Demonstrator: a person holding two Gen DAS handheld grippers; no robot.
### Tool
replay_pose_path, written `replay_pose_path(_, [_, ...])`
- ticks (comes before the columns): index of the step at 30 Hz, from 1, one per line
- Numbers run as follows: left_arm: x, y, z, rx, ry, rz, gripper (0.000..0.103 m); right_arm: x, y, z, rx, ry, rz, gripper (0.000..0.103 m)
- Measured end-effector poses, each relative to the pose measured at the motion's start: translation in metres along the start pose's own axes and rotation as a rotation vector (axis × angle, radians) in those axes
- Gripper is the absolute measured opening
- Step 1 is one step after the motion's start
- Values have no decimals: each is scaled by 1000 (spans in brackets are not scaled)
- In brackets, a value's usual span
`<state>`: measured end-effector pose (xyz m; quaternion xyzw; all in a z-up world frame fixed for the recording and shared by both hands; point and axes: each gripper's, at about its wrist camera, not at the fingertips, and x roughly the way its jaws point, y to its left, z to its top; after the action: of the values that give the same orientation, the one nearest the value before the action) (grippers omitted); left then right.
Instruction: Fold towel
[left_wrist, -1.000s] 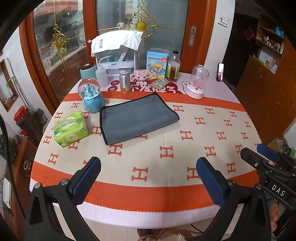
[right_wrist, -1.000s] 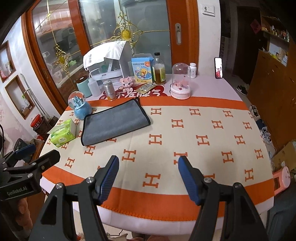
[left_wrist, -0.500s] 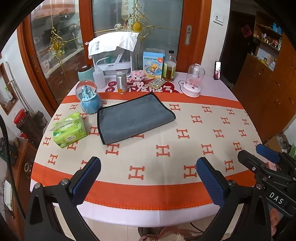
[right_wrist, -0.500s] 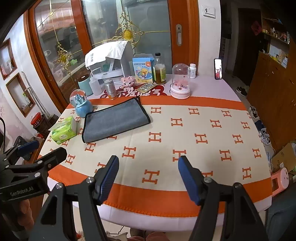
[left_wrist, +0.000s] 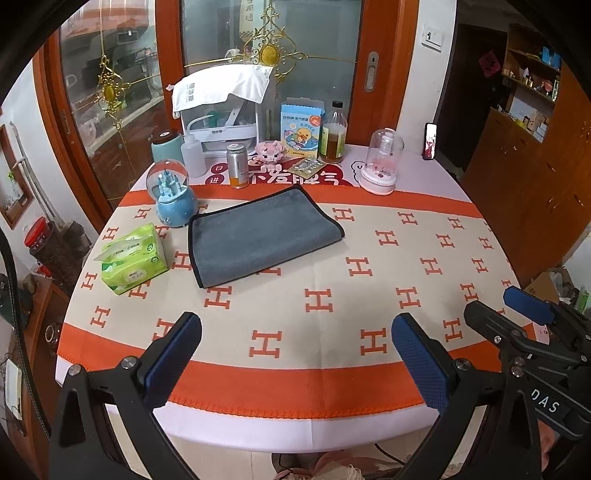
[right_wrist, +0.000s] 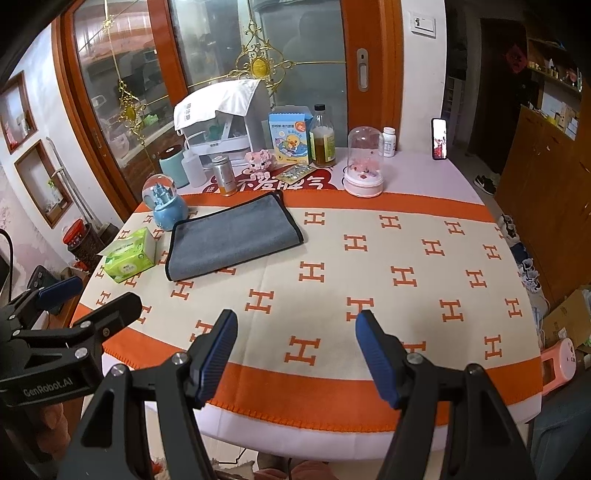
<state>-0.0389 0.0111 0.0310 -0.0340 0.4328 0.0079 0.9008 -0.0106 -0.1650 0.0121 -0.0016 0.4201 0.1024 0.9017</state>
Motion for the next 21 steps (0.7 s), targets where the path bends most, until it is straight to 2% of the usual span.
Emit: replay_pose_path(21, [9,-2,-4,8,24,-13,102,-2,8,-2,-14,-5,19,67])
